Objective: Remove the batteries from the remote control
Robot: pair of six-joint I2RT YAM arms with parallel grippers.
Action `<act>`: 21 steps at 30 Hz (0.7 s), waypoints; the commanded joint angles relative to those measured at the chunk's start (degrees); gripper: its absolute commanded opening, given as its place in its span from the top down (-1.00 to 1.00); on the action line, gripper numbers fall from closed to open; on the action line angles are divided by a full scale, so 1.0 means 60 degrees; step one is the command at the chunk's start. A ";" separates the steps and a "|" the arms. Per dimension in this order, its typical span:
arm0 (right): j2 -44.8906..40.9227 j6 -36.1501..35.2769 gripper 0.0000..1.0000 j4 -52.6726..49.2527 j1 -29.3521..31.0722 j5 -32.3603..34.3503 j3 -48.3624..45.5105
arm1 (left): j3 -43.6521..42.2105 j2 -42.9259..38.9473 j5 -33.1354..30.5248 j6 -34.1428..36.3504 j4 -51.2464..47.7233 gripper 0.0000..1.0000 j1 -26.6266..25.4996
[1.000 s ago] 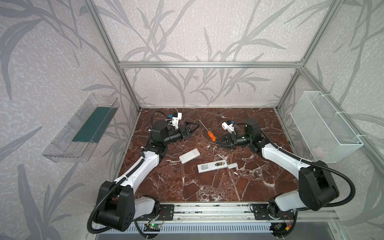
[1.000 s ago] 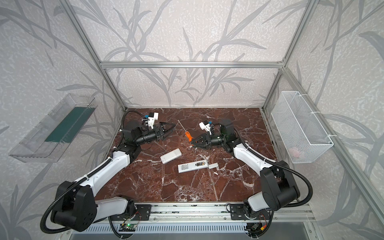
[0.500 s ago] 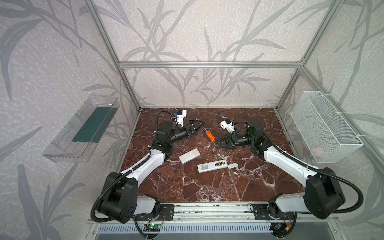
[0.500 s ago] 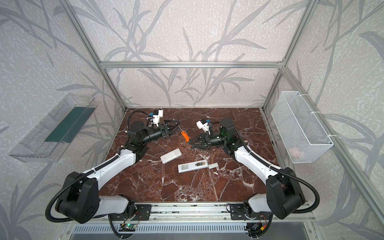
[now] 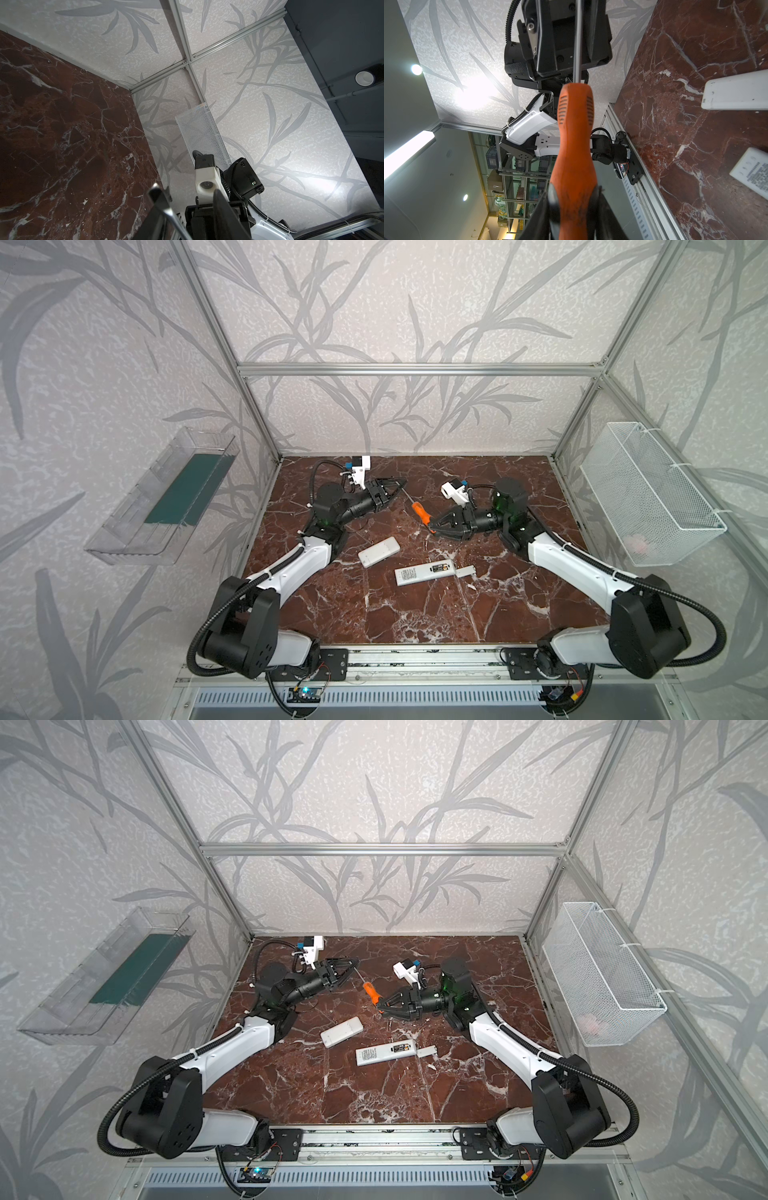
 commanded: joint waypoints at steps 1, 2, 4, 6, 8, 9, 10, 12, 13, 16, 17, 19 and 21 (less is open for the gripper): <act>0.0064 0.0006 0.80 0.0543 0.0027 -0.0135 -0.0093 | 0.0119 0.0131 0.0268 -0.0393 0.0815 0.54 -0.0047; 0.0072 0.0006 0.80 0.0557 0.0027 -0.0127 -0.0109 | 0.0106 0.0158 0.0269 -0.0420 0.0840 0.62 -0.0047; 0.0099 0.0006 0.78 0.0565 0.0023 -0.0127 -0.0125 | 0.0072 0.0199 0.0255 -0.0432 0.0857 0.83 -0.0047; 0.0119 -0.0026 0.74 0.0543 0.0025 -0.0113 -0.0153 | 0.0031 0.0204 0.0254 -0.0453 0.0856 1.00 -0.0047; 0.0144 -0.0058 0.62 0.0494 0.0005 -0.0071 -0.0169 | -0.0018 0.0213 0.0262 -0.0489 0.0910 1.00 -0.0047; 0.0145 -0.0086 0.54 0.0453 -0.0014 -0.0034 -0.0184 | -0.0068 0.0215 0.0247 -0.0490 0.0915 1.00 -0.0047; 0.0120 -0.0130 0.42 0.0410 -0.0013 0.0008 -0.0199 | -0.0097 0.0201 0.0237 -0.0508 0.0918 1.00 -0.0047; 0.0035 -0.0243 0.07 0.0264 -0.0055 0.0095 -0.0199 | -0.0224 0.0186 0.0196 -0.0527 0.0920 1.00 -0.0047; -0.0040 -0.0369 -0.10 0.0156 -0.0083 0.0141 -0.0199 | -0.0293 0.0163 0.0185 -0.0530 0.0915 1.00 -0.0040; -0.0230 -0.1287 -0.38 -0.0969 -0.0154 0.0305 0.0012 | -0.0371 0.0167 0.0187 -0.0523 0.0714 1.00 -0.0047; -0.0277 -0.1668 -0.42 -0.1490 -0.0147 0.0371 0.0148 | -0.0354 0.0196 0.0195 -0.0541 0.0676 1.00 -0.0046; -0.0345 -0.2512 -0.50 -0.2592 -0.0187 0.0632 0.0416 | -0.0312 0.0264 0.0186 -0.0556 0.0497 1.00 -0.0047; -0.0415 -0.3039 -0.53 -0.3107 -0.0260 0.0942 0.0544 | -0.0271 0.0337 0.0071 -0.0560 0.0218 1.00 -0.0047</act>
